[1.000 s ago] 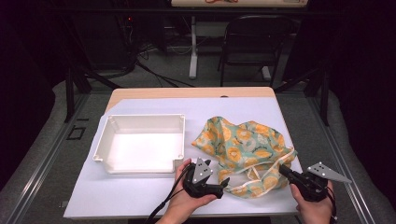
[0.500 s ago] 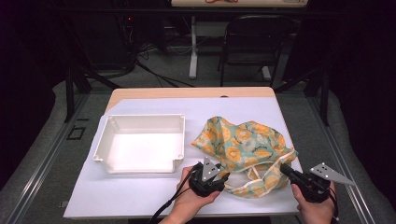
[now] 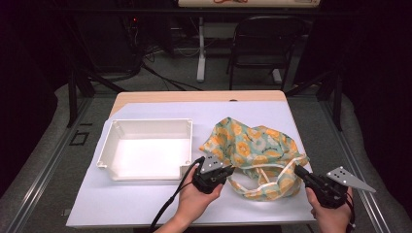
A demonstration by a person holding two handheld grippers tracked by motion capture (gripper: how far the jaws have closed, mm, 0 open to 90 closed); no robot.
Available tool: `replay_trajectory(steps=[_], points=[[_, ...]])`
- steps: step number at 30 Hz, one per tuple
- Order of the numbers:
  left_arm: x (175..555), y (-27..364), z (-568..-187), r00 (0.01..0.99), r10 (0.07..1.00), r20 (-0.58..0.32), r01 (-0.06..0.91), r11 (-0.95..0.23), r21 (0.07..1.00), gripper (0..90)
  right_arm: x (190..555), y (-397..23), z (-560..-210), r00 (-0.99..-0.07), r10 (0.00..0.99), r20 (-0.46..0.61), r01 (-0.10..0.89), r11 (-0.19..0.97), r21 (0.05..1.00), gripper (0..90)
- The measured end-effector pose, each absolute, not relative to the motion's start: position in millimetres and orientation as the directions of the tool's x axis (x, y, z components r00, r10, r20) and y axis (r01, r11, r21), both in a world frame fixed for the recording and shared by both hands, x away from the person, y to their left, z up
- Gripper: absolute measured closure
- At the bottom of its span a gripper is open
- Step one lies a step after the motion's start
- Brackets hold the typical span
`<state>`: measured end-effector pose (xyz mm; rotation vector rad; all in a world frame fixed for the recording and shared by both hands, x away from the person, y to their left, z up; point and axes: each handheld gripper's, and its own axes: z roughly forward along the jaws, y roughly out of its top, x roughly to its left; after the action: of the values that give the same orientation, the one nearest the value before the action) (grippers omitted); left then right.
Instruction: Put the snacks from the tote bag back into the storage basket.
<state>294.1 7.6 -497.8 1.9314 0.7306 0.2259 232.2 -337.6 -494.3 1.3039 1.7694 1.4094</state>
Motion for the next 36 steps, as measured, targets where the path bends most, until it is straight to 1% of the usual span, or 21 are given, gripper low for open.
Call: replay_trajectory(steps=[8,16,18,20,24,26,28,29,30,31,34,36], points=[[312,13,-478,0.796,0.583,-0.164,0.384,-0.277,0.881,90.0,242,-342,-479,-0.392,0.911,0.130,0.317,0.001,0.948,90.0],[328,16,-467,0.782,0.595,-0.185,0.401,-0.253,0.881,90.0,253,-345,-464,-0.375,0.922,0.098,0.277,0.011,0.961,90.0],[332,16,-464,0.781,0.596,-0.185,0.404,-0.257,0.878,90.0,262,-348,-455,-0.365,0.926,0.095,0.254,0.002,0.967,90.0],[338,15,-463,0.776,0.603,-0.186,0.410,-0.257,0.875,90.0,264,-349,-454,-0.366,0.926,0.097,0.249,-0.003,0.968,90.0],[349,15,-467,0.760,0.617,-0.204,0.440,-0.259,0.860,89.8,285,-352,-448,-0.359,0.929,0.091,0.244,-0.001,0.970,90.0],[353,15,-471,0.750,0.626,-0.211,0.453,-0.255,0.854,89.6,290,-352,-448,-0.356,0.930,0.091,0.242,-0.002,0.970,90.0],[354,15,-474,0.749,0.626,-0.218,0.459,-0.253,0.852,87.0,300,-353,-450,-0.359,0.929,0.094,0.255,0.001,0.967,90.0],[353,15,-476,0.751,0.622,-0.221,0.461,-0.253,0.851,82.8,304,-353,-452,-0.360,0.928,0.097,0.258,-0.001,0.966,90.0],[350,16,-476,0.753,0.620,-0.220,0.456,-0.251,0.854,75.4,309,-352,-454,-0.362,0.925,0.113,0.269,-0.012,0.963,90.0],[348,16,-476,0.758,0.616,-0.214,0.447,-0.252,0.858,75.4,309,-352,-454,-0.362,0.925,0.113,0.269,-0.012,0.963,90.0],[332,19,-474,0.767,0.609,-0.200,0.421,-0.245,0.873,63.7,311,-349,-458,-0.369,0.920,0.132,0.266,-0.031,0.963,90.0],[322,22,-473,0.776,0.595,-0.212,0.420,-0.237,0.876,61.2,310,-348,-460,-0.374,0.917,0.137,0.264,-0.036,0.964,90.0]])
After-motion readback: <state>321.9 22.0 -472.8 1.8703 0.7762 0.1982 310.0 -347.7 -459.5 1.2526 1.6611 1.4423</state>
